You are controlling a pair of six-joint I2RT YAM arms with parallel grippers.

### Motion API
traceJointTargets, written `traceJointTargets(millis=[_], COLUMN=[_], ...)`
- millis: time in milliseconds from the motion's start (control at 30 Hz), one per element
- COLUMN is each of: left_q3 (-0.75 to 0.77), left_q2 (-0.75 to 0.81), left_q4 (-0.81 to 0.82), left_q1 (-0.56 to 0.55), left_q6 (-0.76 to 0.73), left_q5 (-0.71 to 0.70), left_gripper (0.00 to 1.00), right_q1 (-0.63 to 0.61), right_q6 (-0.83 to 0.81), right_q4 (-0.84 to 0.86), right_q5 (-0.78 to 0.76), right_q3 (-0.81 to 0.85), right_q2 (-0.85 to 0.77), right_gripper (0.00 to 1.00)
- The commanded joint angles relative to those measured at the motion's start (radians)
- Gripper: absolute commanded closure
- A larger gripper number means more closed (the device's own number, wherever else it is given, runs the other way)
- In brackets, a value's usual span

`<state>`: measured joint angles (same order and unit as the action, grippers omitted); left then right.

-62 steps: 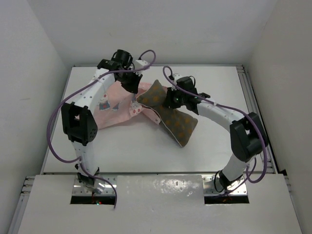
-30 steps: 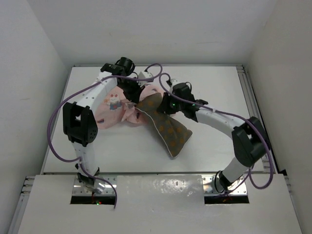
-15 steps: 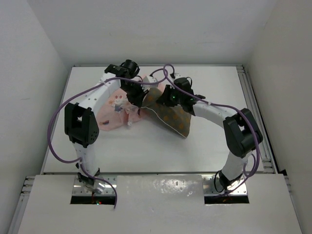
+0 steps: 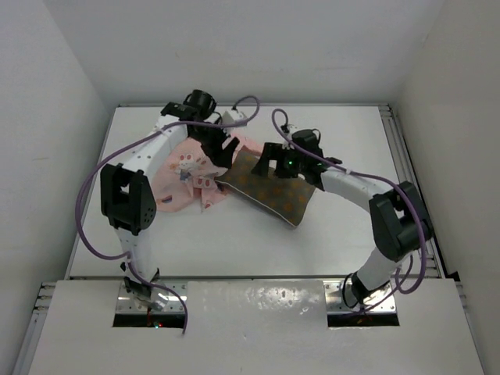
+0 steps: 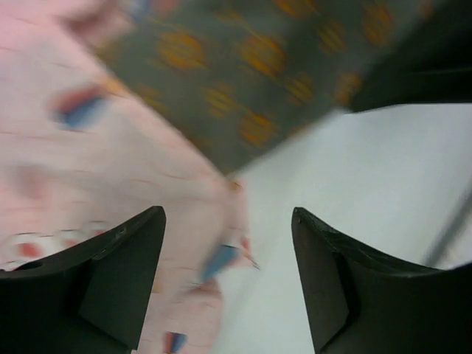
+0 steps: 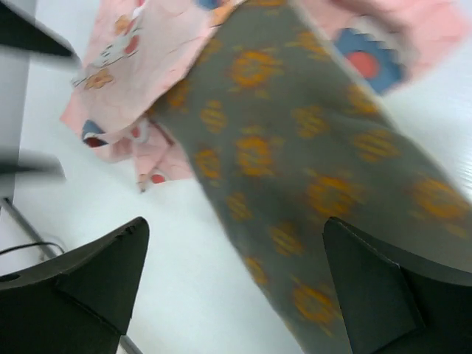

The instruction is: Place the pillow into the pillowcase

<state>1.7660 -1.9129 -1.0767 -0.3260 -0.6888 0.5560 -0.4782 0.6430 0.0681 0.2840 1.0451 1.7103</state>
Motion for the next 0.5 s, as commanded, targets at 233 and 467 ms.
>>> traceJointTargets(millis=[233,467], left_q3=[0.139,0.147], left_q2=[-0.142,-0.232], left_q4=[0.416,0.324], left_q1=[-0.091,-0.091], left_q6=[0.198,0.183], left_q5=[-0.369,-0.449], left_gripper=[0.32,0.36], right_q1=[0.161,0.093], right_q6=[-0.074,-0.08], right_q4=[-0.122,-0.157], right_q5=[-0.06,0.096], right_q3=[0.07,0.22], right_q2=[-0.046,0.15], right_gripper=[0.02,0.01])
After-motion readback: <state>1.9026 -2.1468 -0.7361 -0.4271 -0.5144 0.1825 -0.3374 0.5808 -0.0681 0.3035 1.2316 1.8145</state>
